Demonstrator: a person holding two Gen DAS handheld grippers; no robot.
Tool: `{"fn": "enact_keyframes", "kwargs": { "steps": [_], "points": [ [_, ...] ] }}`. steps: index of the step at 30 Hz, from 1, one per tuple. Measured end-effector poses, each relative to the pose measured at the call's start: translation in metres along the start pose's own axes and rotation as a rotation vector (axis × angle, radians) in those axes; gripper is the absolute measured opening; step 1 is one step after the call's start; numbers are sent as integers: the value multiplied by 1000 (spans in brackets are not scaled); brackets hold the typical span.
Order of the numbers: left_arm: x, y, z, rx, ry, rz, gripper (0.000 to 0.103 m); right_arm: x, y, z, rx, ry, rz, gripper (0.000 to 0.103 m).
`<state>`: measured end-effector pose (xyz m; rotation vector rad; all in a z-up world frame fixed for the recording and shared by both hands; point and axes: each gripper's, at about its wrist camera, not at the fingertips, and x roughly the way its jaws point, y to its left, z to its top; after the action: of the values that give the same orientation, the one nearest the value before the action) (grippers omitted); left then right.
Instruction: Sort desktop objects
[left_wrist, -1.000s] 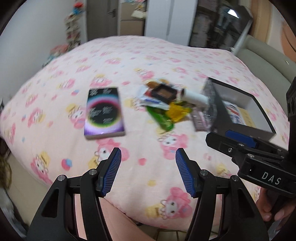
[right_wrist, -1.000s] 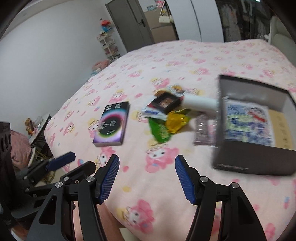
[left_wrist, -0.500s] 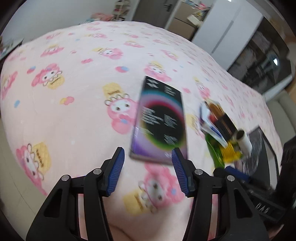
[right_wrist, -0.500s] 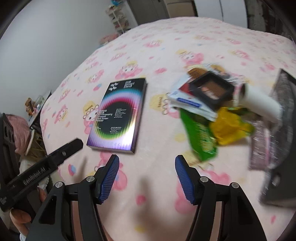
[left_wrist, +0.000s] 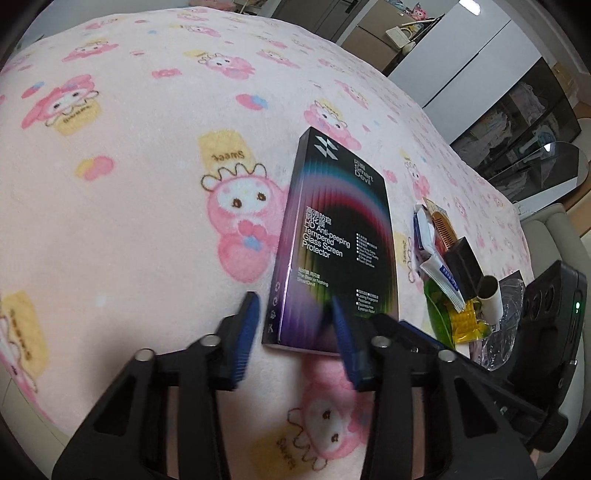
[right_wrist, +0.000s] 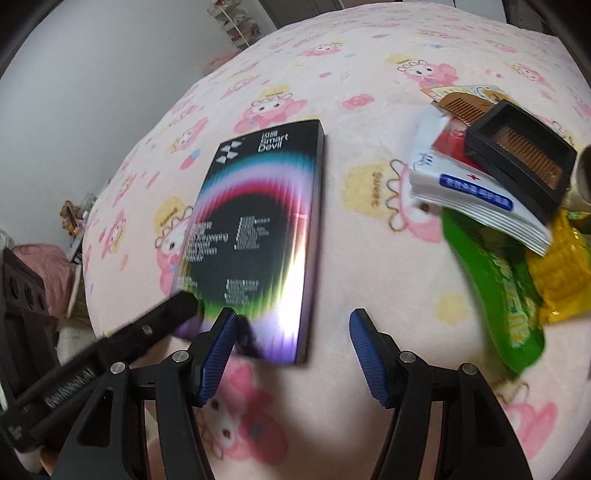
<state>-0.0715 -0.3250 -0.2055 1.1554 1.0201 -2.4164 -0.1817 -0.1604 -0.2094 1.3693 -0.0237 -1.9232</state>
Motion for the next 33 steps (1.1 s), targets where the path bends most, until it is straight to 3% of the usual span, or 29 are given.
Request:
{"fn": "enact_keyframes", "kwargs": {
  "steps": [1,3,10,21,26,33],
  "points": [
    [0,0,0,-1,2,-4,36,1,0,2,4,2,8,61],
    [-3,-3,-1,5,5,-2,33,3,0,4,8,14,42,47],
    [-18,-22,-22,45,38,-10,34,-17,-1,-7,-12,20,60,44],
    [-30,-70,-110,154,228,-119,34,-102,-51,-102,78,-2,-59,44],
    [-36,-77,-119,190,242,-102,34,-124,-56,-124,85,1,-34,44],
    [-21,-70,-111,116,186,-89,32,-118,-66,-130,148,8,-14,44]
  ]
}}
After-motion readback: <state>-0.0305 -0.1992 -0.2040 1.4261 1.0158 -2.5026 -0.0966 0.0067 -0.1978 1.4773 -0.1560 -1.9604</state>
